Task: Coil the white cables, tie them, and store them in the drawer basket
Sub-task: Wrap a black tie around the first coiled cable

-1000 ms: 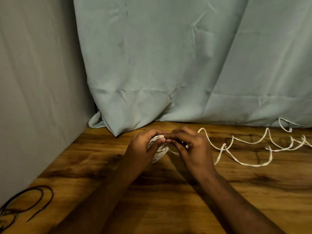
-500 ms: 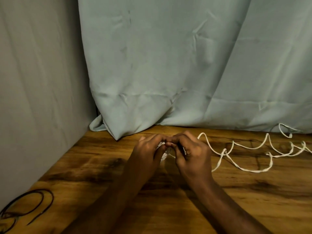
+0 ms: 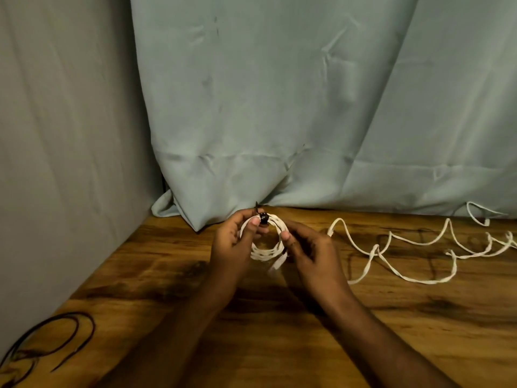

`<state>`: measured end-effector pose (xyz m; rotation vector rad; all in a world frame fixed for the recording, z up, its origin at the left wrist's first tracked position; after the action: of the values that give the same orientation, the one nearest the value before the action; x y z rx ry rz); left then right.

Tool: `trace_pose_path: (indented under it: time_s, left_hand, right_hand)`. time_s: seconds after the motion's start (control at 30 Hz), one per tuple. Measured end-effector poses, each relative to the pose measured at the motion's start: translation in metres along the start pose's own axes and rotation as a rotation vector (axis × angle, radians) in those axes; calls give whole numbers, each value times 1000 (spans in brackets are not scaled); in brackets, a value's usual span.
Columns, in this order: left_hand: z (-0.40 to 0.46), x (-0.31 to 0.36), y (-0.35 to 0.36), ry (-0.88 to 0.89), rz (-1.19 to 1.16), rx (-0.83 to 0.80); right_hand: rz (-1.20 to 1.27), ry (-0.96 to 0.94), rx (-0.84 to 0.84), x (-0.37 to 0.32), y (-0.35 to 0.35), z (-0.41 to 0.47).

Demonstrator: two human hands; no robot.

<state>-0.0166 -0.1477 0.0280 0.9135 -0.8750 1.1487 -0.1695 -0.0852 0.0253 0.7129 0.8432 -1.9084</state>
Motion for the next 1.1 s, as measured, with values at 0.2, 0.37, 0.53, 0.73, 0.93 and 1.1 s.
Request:
trace_pose_path:
  time_s: [0.2,0.37,0.53,0.73,0.93,1.1]
  left_hand:
    - [6,-15,1,-159,-127,-18]
    - [2,-21,-17,-148,35,91]
    - [-7,-31,-15,-315,-175,106]
    - [-13,-39,-16,-398,-305,161]
    - [-12,-41,-17,-385,-289,165]
    - [-9,-41,-12,-343,-195,109]
  right_hand:
    - [270,162,95,14,-2,-2]
    - [317,167,201,22,-15,0]
    - [407,220,239,28,-15,-5]
    - [484,301,153,34,-5,-8]
    - [477,297,128,26,3,-9]
    - [442,302,222,32,-8,-9]
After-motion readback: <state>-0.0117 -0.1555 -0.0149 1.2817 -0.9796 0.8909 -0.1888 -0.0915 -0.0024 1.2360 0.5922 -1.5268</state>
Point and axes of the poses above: each hand's wrist, its own z-axis towards the middle knuckle, its own y-axis out of the palm, x = y × z, the point moved 9 cm from there along z, towards the middle knuckle, and after that the axes turned 8 degrees about -y, right-handed, at the moved point
